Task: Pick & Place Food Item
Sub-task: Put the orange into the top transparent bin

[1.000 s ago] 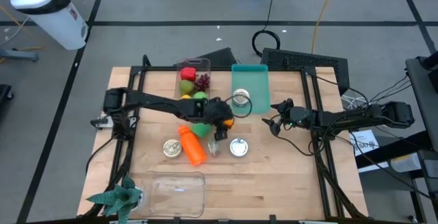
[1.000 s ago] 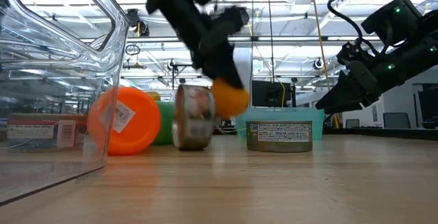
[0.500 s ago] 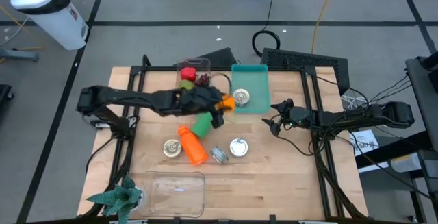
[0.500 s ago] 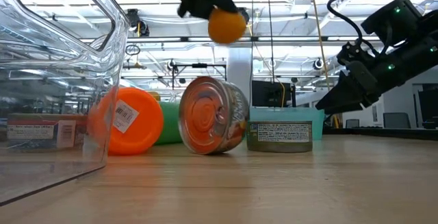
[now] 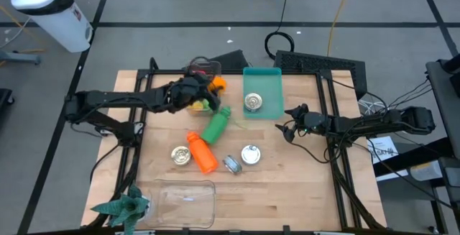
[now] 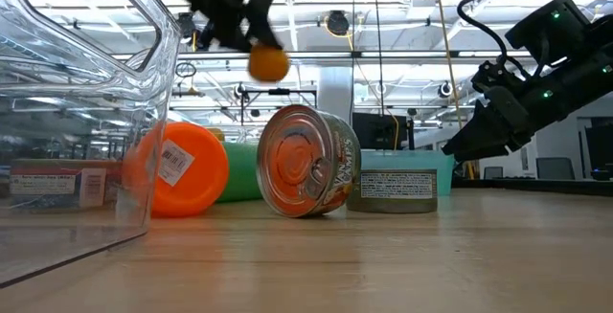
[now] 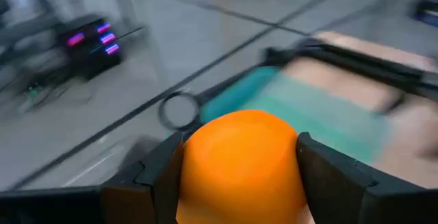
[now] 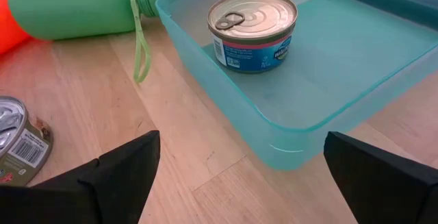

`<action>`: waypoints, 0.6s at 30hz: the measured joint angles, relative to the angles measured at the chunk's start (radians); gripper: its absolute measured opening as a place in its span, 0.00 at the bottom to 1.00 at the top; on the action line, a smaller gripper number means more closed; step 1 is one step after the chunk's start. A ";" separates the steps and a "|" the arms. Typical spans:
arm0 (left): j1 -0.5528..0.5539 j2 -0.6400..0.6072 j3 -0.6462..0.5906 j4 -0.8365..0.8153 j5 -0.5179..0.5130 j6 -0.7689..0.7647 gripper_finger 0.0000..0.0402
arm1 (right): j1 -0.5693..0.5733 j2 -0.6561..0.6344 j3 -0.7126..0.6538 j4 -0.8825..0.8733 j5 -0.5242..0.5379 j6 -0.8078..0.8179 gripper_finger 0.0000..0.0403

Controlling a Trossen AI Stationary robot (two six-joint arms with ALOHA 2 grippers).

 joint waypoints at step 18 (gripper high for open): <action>0.260 0.042 -0.203 0.112 0.025 -0.267 0.80 | 0.000 0.000 0.000 0.006 0.000 0.006 0.98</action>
